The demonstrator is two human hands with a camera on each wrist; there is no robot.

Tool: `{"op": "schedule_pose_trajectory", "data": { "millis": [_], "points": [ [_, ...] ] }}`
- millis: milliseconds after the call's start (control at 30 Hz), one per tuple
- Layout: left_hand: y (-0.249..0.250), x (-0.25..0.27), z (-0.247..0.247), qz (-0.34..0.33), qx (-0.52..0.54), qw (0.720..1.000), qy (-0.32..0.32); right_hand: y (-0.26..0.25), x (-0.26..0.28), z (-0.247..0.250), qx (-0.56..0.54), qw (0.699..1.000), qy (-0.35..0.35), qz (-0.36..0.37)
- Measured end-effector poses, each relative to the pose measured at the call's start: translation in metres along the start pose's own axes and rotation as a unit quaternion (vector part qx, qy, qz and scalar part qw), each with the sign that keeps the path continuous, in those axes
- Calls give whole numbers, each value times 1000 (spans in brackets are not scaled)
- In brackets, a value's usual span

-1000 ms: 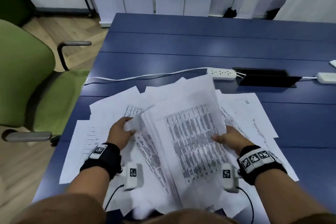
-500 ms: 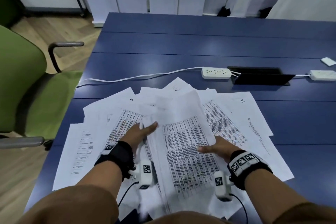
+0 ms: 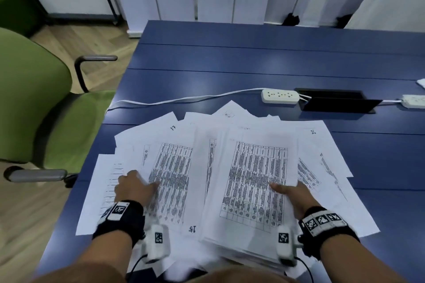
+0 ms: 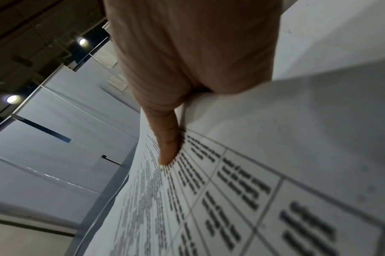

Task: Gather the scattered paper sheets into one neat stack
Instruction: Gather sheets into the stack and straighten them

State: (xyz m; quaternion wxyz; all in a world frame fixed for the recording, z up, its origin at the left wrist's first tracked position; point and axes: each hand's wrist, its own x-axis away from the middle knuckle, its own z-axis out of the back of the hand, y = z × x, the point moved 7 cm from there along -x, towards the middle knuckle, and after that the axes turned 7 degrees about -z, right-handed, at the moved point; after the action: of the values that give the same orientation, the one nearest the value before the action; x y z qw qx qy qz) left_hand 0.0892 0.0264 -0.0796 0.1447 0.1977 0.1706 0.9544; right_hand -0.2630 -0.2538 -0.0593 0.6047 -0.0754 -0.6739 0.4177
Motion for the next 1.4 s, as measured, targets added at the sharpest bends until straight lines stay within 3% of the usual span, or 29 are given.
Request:
{"op": "schedule_pose_trajectory", "data": {
  "millis": [133, 267, 367, 500, 633, 667, 800, 933, 1033, 1100, 1200, 1400],
  "points": [
    [-1, 5, 3, -12, -20, 999, -36, -2, 4, -20, -1, 999, -45, -23],
    [11, 14, -8, -45, 142, 988, -44, 5, -14, -50, 13, 995, -101, -7],
    [17, 23, -18, -24, 210, 976, -54, -6, 17, -87, 72, 989, -128, -6],
    [20, 28, -31, -25, 135, 983, -121, -6, 19, -104, 117, 988, -95, 40],
    [31, 39, -28, -40, 126, 979, -152, -4, 31, -120, 34, 984, -174, -6],
    [34, 42, -29, -53, 153, 973, -163, 0, 35, -123, 38, 981, -190, -24],
    [42, 54, -38, -70, 302, 927, -212, 20, 23, -118, 96, 985, -135, -42],
    [41, 55, -55, -55, 391, 881, -262, 35, 19, -115, 97, 981, -152, -77],
    [39, 55, -63, -23, 431, 860, -270, 29, 23, -104, 149, 985, -78, -23],
    [36, 52, -65, -8, 437, 858, -268, 25, 26, -105, 162, 984, -73, 5],
    [43, 54, -63, -14, 460, 843, -278, 24, 36, -106, 137, 984, -113, -14],
    [79, 75, -2, -83, 573, 760, -296, -8, 52, -93, 25, 975, -215, 42]
  ]
}}
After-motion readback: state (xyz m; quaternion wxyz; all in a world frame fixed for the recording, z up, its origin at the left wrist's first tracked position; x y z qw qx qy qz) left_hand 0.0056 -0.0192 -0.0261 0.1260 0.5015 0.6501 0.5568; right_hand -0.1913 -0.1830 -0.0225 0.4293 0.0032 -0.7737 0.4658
